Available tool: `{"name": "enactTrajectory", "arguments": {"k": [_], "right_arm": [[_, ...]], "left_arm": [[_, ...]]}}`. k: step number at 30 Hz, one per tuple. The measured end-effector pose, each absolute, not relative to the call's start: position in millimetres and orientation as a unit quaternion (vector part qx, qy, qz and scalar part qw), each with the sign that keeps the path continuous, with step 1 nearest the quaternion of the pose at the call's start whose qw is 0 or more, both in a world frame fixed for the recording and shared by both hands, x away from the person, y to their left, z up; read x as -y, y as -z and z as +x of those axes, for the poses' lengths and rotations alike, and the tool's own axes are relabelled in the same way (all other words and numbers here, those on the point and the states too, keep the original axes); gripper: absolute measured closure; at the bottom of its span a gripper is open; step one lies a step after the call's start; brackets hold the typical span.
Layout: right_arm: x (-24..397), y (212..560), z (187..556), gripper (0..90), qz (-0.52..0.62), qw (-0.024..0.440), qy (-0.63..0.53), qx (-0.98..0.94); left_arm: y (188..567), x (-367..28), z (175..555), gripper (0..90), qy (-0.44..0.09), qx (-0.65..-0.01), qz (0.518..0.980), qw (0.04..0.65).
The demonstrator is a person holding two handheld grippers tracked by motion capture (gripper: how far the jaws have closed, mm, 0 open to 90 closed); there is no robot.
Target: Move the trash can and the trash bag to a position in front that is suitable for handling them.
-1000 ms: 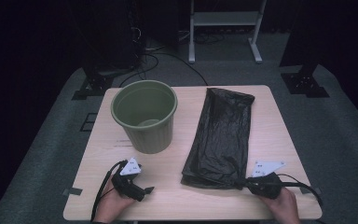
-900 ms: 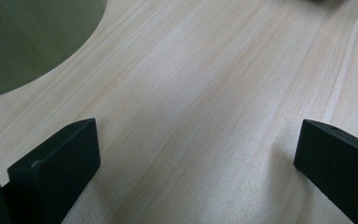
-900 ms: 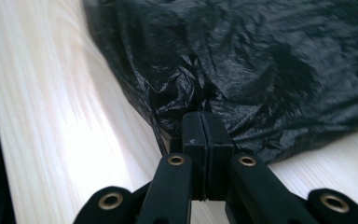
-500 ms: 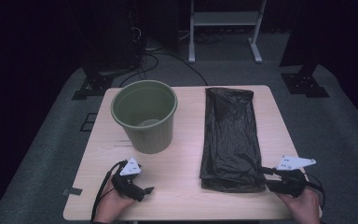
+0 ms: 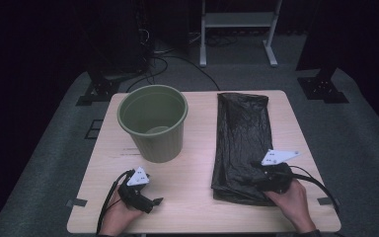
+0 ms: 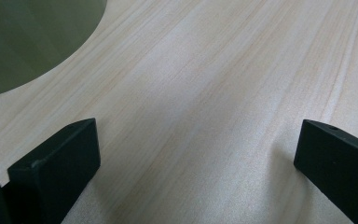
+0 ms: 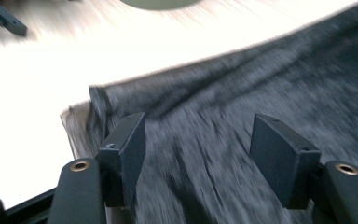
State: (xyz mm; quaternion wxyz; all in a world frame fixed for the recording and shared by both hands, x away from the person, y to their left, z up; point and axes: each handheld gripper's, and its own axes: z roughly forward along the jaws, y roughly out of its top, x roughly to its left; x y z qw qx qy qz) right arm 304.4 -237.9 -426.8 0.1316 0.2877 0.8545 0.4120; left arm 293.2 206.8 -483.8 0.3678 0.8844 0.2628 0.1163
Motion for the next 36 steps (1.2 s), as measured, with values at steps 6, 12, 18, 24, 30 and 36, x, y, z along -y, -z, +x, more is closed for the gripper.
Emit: {"name": "enactTrajectory", "arguments": {"k": [6,12,18,24,30,36], "right_arm": [[205,433,324,32.6,0.273,0.121,-0.409,-0.862],[175,446,346,31.9,0.271,0.11,-0.4,-0.869],[167,466,361,31.3,0.288,0.104,-0.389,-0.869],[162,477,362,34.9,0.284,0.114,-0.375,-0.875],[160,477,358,67.2,0.265,0.109,-0.38,-0.879],[160,476,353,89.6,0.249,0.102,-0.376,-0.887]], "left_arm": [[484,-207,293,0.0,-0.116,-0.263,0.884,0.368],[484,-207,293,0.0,-0.116,-0.263,0.885,0.368],[484,-207,293,0.0,-0.116,-0.263,0.884,0.368],[484,-207,293,0.0,-0.116,-0.263,0.885,0.368],[484,-207,293,0.0,-0.116,-0.263,0.884,0.368],[484,-207,293,0.0,-0.116,-0.263,0.885,0.368]]}}
